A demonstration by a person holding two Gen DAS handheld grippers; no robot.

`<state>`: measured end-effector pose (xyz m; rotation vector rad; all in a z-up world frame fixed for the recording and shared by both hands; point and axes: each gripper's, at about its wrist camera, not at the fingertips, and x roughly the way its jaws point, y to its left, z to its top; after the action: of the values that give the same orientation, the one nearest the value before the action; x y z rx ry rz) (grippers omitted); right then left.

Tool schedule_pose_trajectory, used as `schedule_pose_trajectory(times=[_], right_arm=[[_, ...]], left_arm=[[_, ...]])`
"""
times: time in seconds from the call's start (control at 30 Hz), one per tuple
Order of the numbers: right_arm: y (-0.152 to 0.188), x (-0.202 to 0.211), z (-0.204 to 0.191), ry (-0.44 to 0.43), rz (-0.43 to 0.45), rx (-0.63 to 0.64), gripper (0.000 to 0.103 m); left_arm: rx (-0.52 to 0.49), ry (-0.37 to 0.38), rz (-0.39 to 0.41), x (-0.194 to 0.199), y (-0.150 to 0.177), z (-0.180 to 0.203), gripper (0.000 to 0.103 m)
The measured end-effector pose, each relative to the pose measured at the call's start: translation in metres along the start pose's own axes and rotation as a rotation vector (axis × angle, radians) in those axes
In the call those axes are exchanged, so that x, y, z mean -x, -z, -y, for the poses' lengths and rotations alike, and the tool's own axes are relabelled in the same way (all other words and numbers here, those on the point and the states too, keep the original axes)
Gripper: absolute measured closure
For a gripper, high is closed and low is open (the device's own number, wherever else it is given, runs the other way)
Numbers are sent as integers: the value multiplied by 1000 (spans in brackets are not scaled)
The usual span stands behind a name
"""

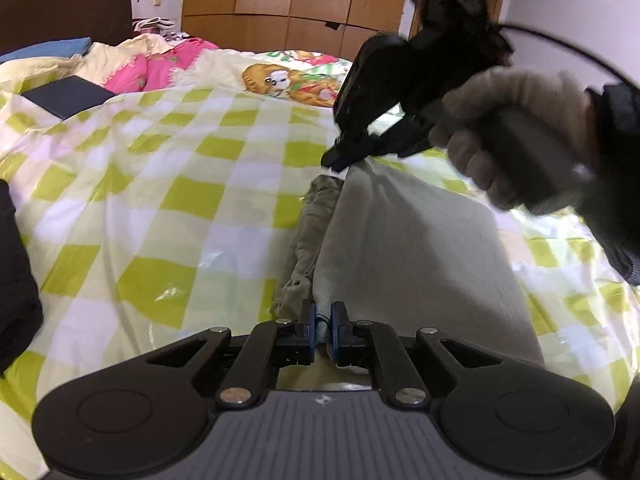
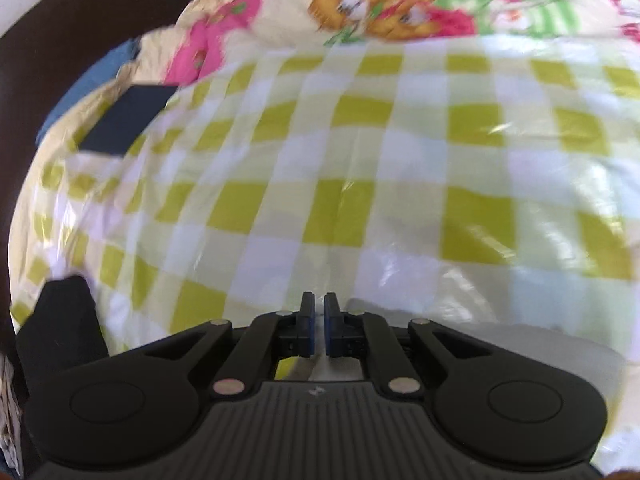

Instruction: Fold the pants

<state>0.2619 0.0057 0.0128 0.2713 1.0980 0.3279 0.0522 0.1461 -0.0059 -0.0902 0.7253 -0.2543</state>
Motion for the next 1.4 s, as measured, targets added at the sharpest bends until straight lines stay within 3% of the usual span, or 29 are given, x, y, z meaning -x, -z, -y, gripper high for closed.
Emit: schedule_pose_trajectory(times=[0.1,0.2,0.27,0.3,0.5,0.6,0.7,0.73,0.77,1.03,1.27,1.4], right_arm=[[5,7,4,5,22,-15,95],[9,36,3,38,72,25,83],[10,53,4,74,76,34,56],[10,59,4,90,75,34,51],[6,58,0,120,41,5,51],[5,37,-7,139,-35,-7,50],[6,19,-6,194,-75,-5,52],[6,17,-2,195,-80,-10,69],[7,17,2,180,-84,-24,97],[-6,55,-6,85,0,-16,97],[-15,3,-33,66,-39,8,97],[-18,-25,-43,60,-61,12,97]], left_arm=[[-18,-2,7,1,0,0,80],[-26,2,12,1,-1,0,80],[-23,9,17,2,-1,0,80],[-23,11,18,3,-1,-1,80],[-16,15,34,7,0,1,80],[-31,10,45,9,1,3,80],[-30,16,60,12,0,3,80],[-29,18,66,13,0,3,80],[-28,21,71,14,-1,3,80],[9,42,133,23,-14,-8,80],[79,-9,82,5,-10,-36,80],[162,-1,56,-6,-10,-63,80]])
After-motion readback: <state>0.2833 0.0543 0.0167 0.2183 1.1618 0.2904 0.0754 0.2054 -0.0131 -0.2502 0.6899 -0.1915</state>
